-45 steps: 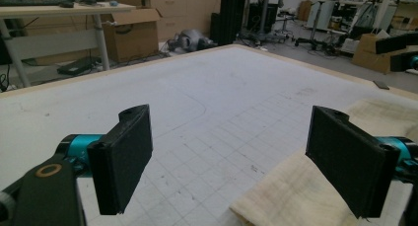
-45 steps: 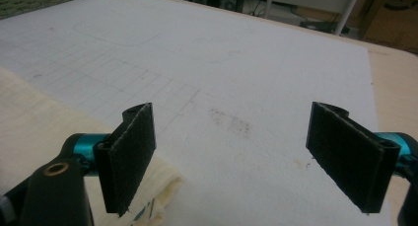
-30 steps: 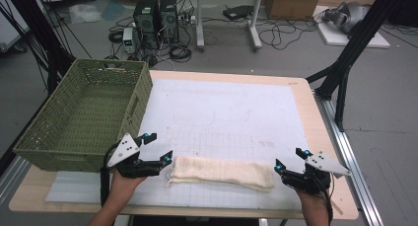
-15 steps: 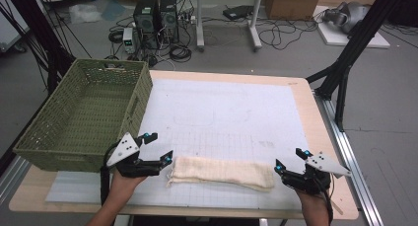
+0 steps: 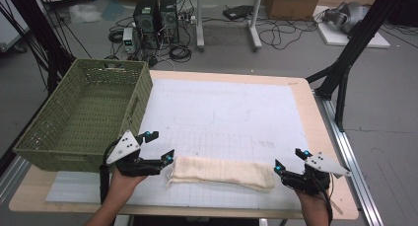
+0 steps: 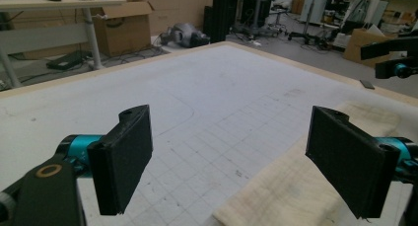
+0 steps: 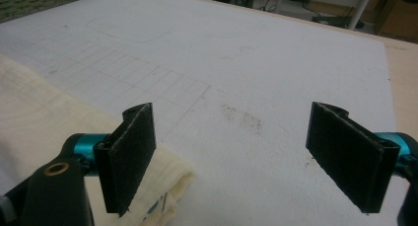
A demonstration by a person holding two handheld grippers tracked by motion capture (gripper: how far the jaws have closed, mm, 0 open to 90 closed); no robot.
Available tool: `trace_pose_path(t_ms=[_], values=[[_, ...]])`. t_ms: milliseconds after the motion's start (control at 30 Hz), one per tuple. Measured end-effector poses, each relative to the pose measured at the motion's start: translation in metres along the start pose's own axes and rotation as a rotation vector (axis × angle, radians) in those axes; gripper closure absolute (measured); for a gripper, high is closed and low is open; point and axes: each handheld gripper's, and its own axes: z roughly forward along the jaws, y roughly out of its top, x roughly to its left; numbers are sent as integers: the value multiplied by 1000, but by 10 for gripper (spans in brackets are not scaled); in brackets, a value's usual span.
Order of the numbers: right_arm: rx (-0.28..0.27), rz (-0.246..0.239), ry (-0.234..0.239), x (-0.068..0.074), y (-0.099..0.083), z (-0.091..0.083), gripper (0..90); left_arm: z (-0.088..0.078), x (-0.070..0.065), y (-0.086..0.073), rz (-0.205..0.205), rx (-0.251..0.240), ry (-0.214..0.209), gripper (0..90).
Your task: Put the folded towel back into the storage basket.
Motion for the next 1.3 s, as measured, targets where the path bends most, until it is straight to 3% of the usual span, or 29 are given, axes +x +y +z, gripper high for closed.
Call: trace_pose_path(t_ms=[633, 833, 900, 1300], values=[[10, -6, 4, 0, -1, 1, 180, 9, -7, -2, -30, 59, -54, 179], [14, -5, 4, 0, -1, 1, 180, 16, -7, -11, -50, 100, -69, 183], [17, -5, 5, 0, -1, 1, 179, 22, -8, -16, -53, 131, -90, 183], [24, -5, 9, 0, -2, 2, 180, 36, -8, -31, -83, 232, -89, 207]])
